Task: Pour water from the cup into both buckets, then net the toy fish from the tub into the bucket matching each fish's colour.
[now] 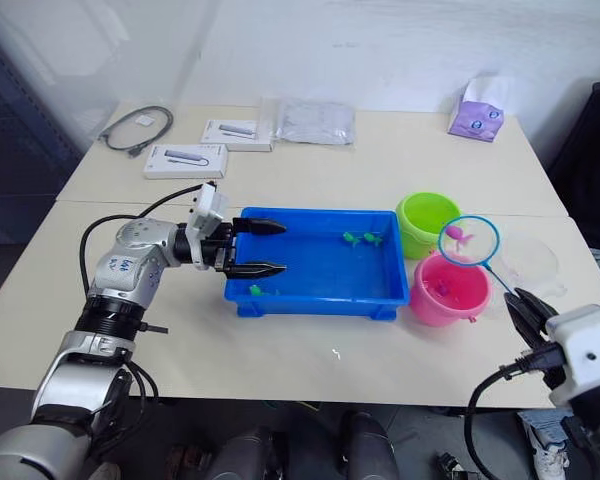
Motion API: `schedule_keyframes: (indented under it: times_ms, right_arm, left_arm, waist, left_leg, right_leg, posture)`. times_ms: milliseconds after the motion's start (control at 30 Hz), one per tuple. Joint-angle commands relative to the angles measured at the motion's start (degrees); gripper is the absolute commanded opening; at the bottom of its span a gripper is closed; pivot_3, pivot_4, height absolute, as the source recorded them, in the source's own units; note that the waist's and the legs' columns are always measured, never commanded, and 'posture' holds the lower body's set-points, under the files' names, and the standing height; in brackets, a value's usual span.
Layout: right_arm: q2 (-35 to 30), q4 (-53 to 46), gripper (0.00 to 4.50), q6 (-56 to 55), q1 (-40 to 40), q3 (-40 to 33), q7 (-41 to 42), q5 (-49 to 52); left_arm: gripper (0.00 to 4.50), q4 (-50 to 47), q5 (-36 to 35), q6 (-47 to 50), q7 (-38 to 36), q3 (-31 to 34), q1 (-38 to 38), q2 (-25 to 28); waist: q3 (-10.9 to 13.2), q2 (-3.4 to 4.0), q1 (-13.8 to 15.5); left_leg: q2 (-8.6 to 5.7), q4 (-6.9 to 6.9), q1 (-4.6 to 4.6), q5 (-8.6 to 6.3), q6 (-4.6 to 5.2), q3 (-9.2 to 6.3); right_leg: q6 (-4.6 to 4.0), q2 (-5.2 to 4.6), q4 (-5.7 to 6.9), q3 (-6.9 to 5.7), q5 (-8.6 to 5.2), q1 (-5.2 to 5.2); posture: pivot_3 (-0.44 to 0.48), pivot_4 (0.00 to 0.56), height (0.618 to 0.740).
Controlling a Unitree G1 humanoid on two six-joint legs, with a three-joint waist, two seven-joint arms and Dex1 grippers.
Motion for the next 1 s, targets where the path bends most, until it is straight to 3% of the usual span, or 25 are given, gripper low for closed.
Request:
schedule_keyframes:
  times_ms: [33,233,367,667,733,833,1000]
  right_arm:
    - [-0.3,4.7,0.0,-10.2,2.7,-0.7,-1.1,-8.6]
    - [-1.7,14.3,0.0,-28.4,3.6,0.3,-5.6,-22.2]
    - [-6.8,22.7,0.0,-47.6,5.1,-0.9,-16.4,-42.5]
    - [-11.0,33.2,0.0,-62.1,6.6,-0.6,-32.8,-58.7]
    - [-11.0,32.9,0.0,-62.1,6.3,-1.1,-33.1,-55.3]
    - [-10.5,30.3,0.0,-56.2,3.8,-0.4,-28.7,-40.9]
    - [-13.3,15.5,0.0,-27.4,0.5,10.2,-14.2,-0.8]
  left_arm:
    - [4.45,-2.1,-1.4,-0.7,-1.4,0.5,-0.3,-0.6]
    - [4.45,-4.3,-1.8,0.5,-0.9,0.5,1.0,-1.1]
    - [4.45,-5.8,-2.0,1.5,-0.4,0.5,2.0,-1.3]
    - [4.45,-6.6,-1.8,2.4,-0.1,0.7,2.6,-1.3]
    - [4.45,-6.8,-1.8,2.5,-0.1,0.7,2.9,-1.0]
    - [4.45,-7.1,-1.7,2.6,0.0,0.9,3.2,-0.6]
    - [4.45,-6.8,-1.5,2.6,0.3,1.6,3.7,0.7]
  waist:
    - [0.0,0.0,0.0]
    - [0.0,0.0,0.0]
    - [0.0,0.0,-0.1]
    - [0.0,0.0,-0.1]
    - [0.0,0.0,-0.2]
    - [0.0,0.0,-0.4]
    - [0.0,0.0,-1.4]
  left_leg:
    - [0.0,0.0,0.0,0.0,0.0,0.0]
    - [-0.01,0.0,0.04,-0.01,0.01,0.07]
    - [-0.02,-0.01,0.13,0.0,0.01,0.2]
    - [0.02,-0.03,0.2,0.01,-0.08,0.27]
    - [0.02,-0.03,0.21,0.01,-0.08,0.29]
    - [0.04,-0.03,0.23,0.01,-0.08,0.3]
    - [0.16,0.0,0.29,0.02,-0.08,0.25]
  right_leg:
    - [0.0,0.0,0.0,0.03,0.0,0.0]
    - [0.01,-0.01,-0.01,0.46,-0.01,-0.01]
    - [0.02,-0.03,-0.05,0.62,-0.02,-0.02]
    - [0.01,-0.01,-0.03,0.81,-0.08,-0.03]
    - [0.01,-0.01,-0.03,0.85,-0.08,-0.03]
    - [0.01,0.01,-0.02,0.87,-0.08,-0.02]
    - [-0.01,-0.16,0.02,0.89,-0.08,0.02]
  posture:
    - [0.0,0.15,0.74]
    - [0.0,0.15,0.74]
    - [0.0,0.15,0.74]
    - [0.0,0.15,0.74]
    - [0.0,0.15,0.74]
    - [0.0,0.15,0.74]
    - [0.0,0.15,0.74]
